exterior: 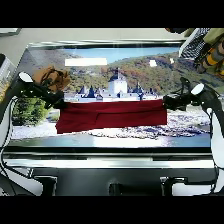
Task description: Fold the clothes and pants, and hang the long-sleeved shirts on hangers.
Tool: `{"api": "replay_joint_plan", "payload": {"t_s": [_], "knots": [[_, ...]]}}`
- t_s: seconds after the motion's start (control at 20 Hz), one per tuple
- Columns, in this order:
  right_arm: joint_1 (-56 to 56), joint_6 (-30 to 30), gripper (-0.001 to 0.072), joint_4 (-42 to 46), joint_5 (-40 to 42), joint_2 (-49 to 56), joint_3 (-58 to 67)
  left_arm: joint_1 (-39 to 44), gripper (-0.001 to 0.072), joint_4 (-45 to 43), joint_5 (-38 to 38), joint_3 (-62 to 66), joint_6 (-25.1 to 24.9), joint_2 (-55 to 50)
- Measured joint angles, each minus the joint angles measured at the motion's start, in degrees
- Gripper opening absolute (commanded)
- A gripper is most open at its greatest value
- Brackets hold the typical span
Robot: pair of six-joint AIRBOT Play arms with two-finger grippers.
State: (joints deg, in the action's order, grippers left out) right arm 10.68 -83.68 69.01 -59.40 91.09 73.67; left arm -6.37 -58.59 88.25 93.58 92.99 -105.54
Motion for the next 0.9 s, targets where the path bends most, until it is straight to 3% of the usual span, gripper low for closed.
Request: {"api": "replay_joint_plan", "payload": {"t_s": [0.15,0.25,0.3,0.4,0.45,0.55,0.9], "knots": [[-0.39,-1.49,0.0051,0.22,1.86,2.10,1.88,0.04,0.0015,0.02,-0.96,0.59,-0.02,-1.40],[-0.50,-1.95,0.0205,0.48,2.25,3.43,2.40,0.15,0.0041,0.02,-1.81,0.76,0.00,-1.86],[-0.52,-2.16,0.0254,0.42,2.34,3.98,2.56,0.17,0.0123,0.02,-2.27,0.83,-0.02,-1.99],[-0.50,-3.17,0.0493,-0.39,1.90,4.50,3.23,0.22,0.0372,-0.04,-3.02,0.90,-0.02,-2.08],[-0.26,-3.65,0.0504,-0.76,0.46,4.66,4.20,0.17,0.0438,-0.02,-3.10,0.90,-0.02,-1.95],[1.22,-4.83,0.0588,-1.09,-3.74,4.81,6.95,-0.04,0.0439,0.07,-3.13,0.94,-0.02,-1.01],[13.86,-4.66,0.0662,-15.10,-15.76,9.79,10.97,-1.16,0.0439,-1.53,-3.13,0.94,-0.02,6.73]]}}
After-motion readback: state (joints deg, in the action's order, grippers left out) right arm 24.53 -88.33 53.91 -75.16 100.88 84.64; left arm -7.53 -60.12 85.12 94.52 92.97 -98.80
